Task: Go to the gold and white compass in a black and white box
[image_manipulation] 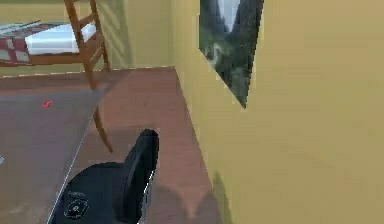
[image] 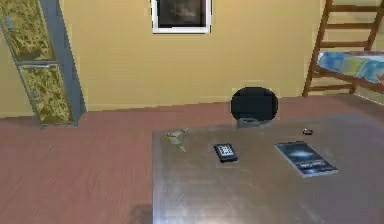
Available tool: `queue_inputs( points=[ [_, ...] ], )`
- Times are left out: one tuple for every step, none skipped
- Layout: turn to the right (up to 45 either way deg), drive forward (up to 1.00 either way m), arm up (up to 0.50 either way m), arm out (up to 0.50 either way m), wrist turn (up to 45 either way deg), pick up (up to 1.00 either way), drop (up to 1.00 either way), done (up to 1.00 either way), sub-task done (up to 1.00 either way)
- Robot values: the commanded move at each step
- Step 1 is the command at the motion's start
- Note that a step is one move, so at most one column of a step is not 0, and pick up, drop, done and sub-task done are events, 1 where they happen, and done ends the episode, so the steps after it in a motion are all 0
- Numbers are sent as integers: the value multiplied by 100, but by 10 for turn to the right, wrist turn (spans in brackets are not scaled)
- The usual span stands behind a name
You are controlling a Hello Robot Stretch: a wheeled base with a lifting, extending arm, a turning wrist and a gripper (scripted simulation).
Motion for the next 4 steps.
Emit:
queue_inputs(
  points=[
    [-450, 0, 0, 0, 0, 0, 0, 0, 0],
    [-120, 0, 0, 0, 0, 0, 0, 0, 0],
    [0, 10, 0, 0, 0, 0, 0, 0, 0],
    [450, 0, 0, 0, 0, 0, 0, 0, 0]
  ],
)
